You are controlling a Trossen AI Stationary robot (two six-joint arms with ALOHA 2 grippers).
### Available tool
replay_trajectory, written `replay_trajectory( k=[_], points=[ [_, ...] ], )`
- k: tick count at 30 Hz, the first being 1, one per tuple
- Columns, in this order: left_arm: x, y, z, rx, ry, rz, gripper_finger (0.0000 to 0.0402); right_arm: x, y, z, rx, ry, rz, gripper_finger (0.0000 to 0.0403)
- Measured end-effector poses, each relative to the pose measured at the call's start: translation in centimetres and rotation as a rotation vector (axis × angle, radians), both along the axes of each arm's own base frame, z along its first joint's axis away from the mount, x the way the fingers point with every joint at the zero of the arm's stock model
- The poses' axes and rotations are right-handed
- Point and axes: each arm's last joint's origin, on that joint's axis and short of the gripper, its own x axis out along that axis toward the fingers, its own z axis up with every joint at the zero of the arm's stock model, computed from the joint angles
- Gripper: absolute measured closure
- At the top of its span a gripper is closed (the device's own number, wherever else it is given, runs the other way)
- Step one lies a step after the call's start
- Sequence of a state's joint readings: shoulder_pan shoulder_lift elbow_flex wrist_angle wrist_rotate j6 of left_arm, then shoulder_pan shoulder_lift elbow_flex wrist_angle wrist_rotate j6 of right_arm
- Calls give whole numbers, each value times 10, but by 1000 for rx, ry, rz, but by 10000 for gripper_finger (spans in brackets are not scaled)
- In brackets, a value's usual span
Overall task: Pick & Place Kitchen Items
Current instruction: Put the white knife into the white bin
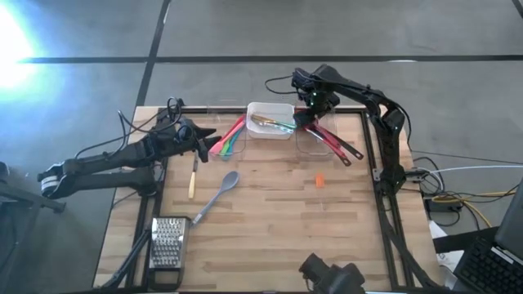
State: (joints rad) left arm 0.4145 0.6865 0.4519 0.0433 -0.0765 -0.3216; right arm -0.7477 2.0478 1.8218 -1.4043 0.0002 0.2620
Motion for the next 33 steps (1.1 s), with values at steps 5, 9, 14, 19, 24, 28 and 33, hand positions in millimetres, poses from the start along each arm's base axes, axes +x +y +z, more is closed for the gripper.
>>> replay_trajectory(
  k=[5,9,14,19,24,28,33],
  points=[
    [0,0,0,-1,2,0,193,4,10,33,-72,-75,25,243],
    [0,0,-3,-11,25,-1,193,9,32,62,-124,-139,89,251],
    [-1,0,-4,-16,35,-3,193,7,72,94,-215,-174,195,260],
    [-1,-1,-11,-37,49,-13,193,2,120,113,-330,-161,266,264],
    [-3,-3,-21,-111,130,-48,193,-9,159,120,-431,-142,294,258],
    [-12,-8,-17,-301,321,-16,193,-19,179,120,-474,-156,296,255],
    [-26,-15,-12,-474,485,83,193,-31,186,113,-495,-153,297,259]
  ],
)
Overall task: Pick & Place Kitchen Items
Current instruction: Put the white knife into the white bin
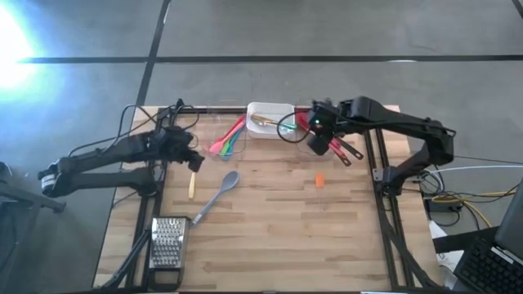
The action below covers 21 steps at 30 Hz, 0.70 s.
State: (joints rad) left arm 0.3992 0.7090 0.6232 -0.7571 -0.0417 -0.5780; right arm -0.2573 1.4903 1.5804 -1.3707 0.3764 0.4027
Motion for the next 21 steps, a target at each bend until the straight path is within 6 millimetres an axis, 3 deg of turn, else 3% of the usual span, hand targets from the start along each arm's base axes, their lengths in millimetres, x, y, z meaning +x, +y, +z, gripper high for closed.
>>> replay_trajectory(
  k=[10,21],
  points=[
    [-13,-15,-12,-178,184,101,194,-13,3,-27,9,40,-11,264],
    [8,-40,-31,-242,327,66,210,-13,3,-39,9,48,-11,250]
  ],
)
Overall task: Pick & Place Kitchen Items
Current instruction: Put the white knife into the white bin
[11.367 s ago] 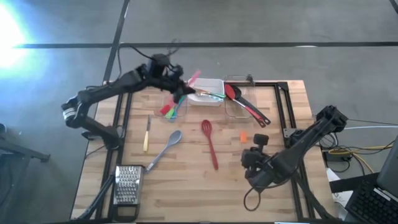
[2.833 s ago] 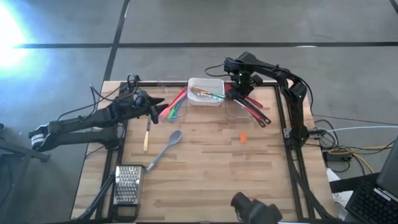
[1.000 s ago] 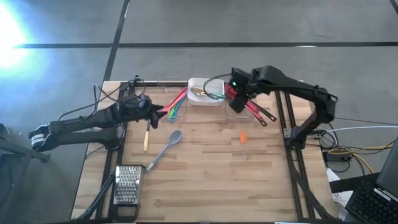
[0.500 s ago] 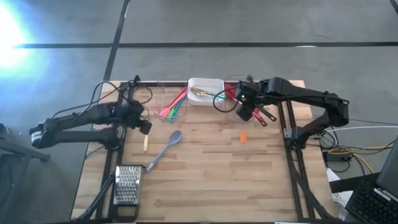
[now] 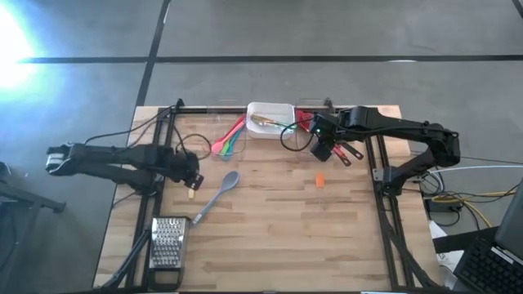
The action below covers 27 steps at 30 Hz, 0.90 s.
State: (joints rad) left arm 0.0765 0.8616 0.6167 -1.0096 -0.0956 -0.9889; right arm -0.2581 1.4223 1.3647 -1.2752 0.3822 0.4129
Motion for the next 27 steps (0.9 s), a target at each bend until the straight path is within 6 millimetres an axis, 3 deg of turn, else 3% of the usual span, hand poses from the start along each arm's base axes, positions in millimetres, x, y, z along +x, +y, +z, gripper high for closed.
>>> replay_trajectory(
  k=[7,20,27],
  points=[
    [11,-15,-11,4,77,28,221,1,0,0,-8,-6,-1,256],
    [30,-22,-35,21,210,20,220,1,0,0,-11,-11,-8,254],
    [30,-24,-63,-2,248,22,220,1,0,0,-12,-9,-8,251]
  ],
)
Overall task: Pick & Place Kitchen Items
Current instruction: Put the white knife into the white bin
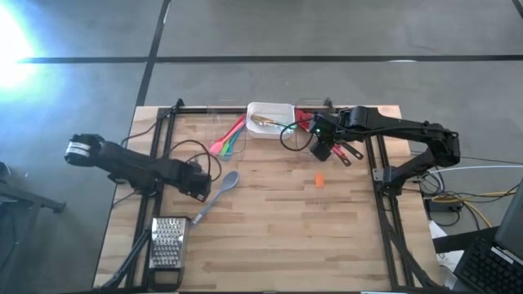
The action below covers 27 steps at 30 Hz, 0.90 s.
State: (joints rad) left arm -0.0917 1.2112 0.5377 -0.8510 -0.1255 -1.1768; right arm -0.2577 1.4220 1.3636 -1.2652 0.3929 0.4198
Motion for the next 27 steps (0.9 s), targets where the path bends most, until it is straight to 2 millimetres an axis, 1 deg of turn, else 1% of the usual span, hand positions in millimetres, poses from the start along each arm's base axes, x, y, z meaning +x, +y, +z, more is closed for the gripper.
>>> replay_trajectory(
  k=[4,8,11,15,21,27],
  points=[
    [-3,0,-14,-17,-15,8,221,0,0,-1,1,4,0,258],
    [-3,0,-19,-14,-10,24,230,0,0,-2,0,3,0,264],
    [-5,0,-21,-4,-2,35,261,1,0,-3,-2,-1,0,268],
    [-5,1,-21,2,-6,47,320,1,0,-3,-3,-2,1,271],
    [-7,1,-19,12,-16,48,321,1,0,-5,-2,4,3,266],
    [-16,3,-8,38,-27,64,321,0,0,-7,0,12,4,274]
  ],
)
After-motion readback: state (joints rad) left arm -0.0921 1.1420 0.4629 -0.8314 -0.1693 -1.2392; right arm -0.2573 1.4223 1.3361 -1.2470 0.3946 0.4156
